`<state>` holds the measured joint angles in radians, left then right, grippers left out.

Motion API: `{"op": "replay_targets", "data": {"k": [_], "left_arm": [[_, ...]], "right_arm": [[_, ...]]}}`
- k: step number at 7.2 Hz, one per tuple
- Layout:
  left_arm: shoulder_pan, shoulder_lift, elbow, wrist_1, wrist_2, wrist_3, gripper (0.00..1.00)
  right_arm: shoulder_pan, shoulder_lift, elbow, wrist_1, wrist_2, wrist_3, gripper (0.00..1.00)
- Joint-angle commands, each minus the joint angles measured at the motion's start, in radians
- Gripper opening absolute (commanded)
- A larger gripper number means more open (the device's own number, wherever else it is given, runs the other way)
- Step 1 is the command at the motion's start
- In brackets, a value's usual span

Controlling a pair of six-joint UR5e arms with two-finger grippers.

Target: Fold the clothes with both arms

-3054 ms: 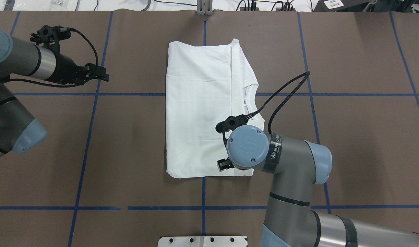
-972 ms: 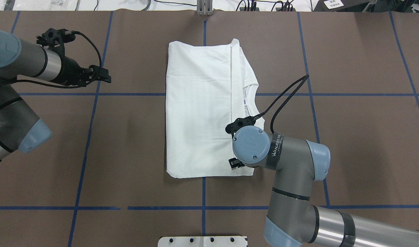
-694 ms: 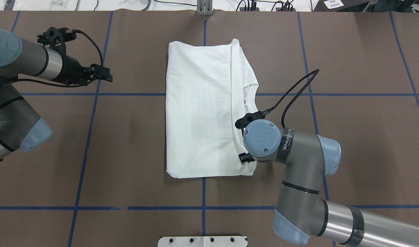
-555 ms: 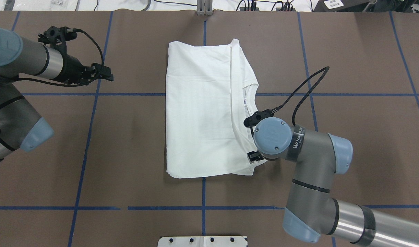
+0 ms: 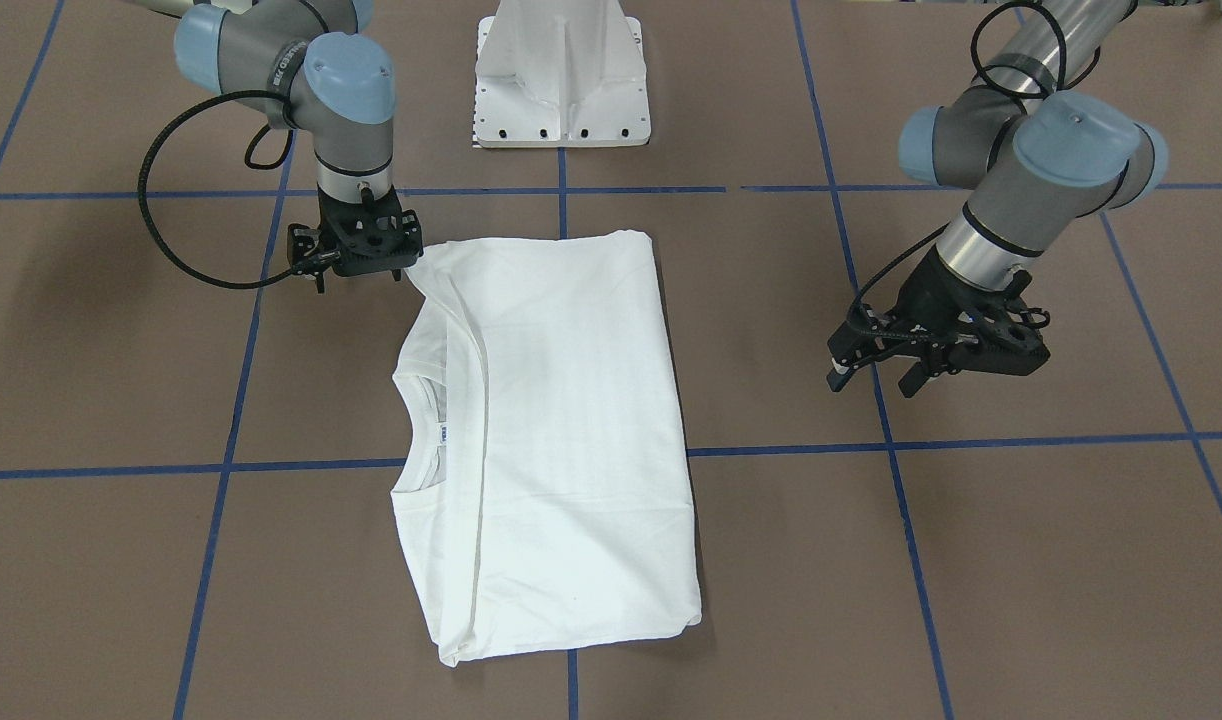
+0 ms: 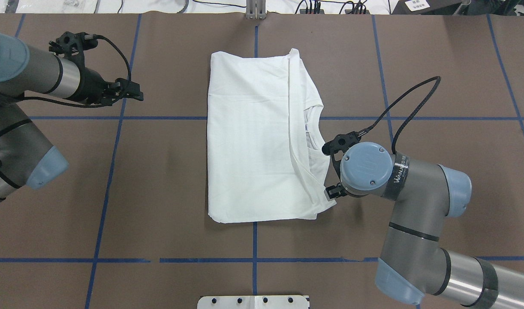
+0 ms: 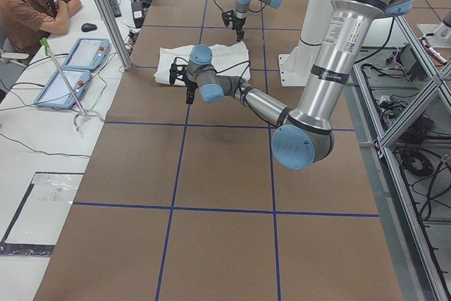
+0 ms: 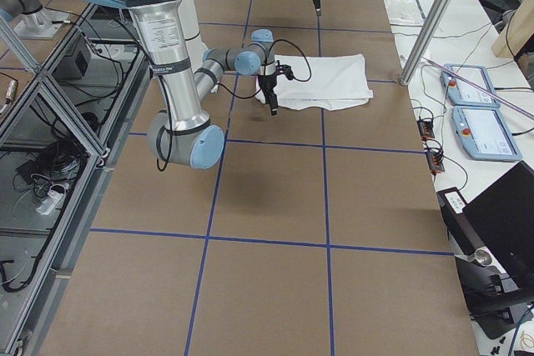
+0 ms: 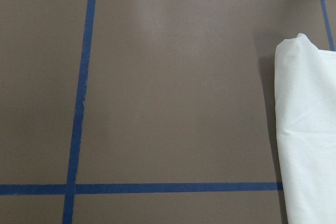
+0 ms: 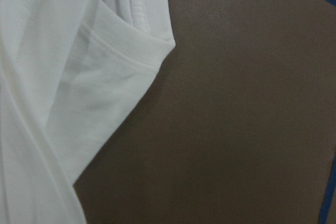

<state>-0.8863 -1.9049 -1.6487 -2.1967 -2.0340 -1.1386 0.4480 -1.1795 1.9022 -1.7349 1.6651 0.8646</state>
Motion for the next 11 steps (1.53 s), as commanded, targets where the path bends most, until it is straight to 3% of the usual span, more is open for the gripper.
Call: {"op": "replay_targets", "data": {"k": [1, 2, 4, 5, 11], "left_arm": [[0.000, 0.003, 0.003, -0.001, -0.002, 0.009, 1.00], [0.000, 0.004, 0.004, -0.003, 0.000, 0.011, 1.00], [0.000, 0.004, 0.007, -0.003, 0.000, 0.011, 1.00], [0.000, 0.003, 0.013, -0.003, 0.000, 0.011, 1.00], [0.001, -0.005, 0.023, -0.005, 0.000, 0.002, 1.00]], "right_arm": [[0.050, 0.137, -0.075, 0.000, -0.002, 0.001, 1.00], [0.069, 0.220, -0.134, 0.018, -0.004, 0.004, 1.00], [0.071, 0.280, -0.329, 0.244, -0.005, 0.014, 1.00], [0.069, 0.299, -0.369, 0.258, -0.001, 0.013, 1.00], [0.069, 0.267, -0.341, 0.146, 0.038, 0.011, 1.00]]}}
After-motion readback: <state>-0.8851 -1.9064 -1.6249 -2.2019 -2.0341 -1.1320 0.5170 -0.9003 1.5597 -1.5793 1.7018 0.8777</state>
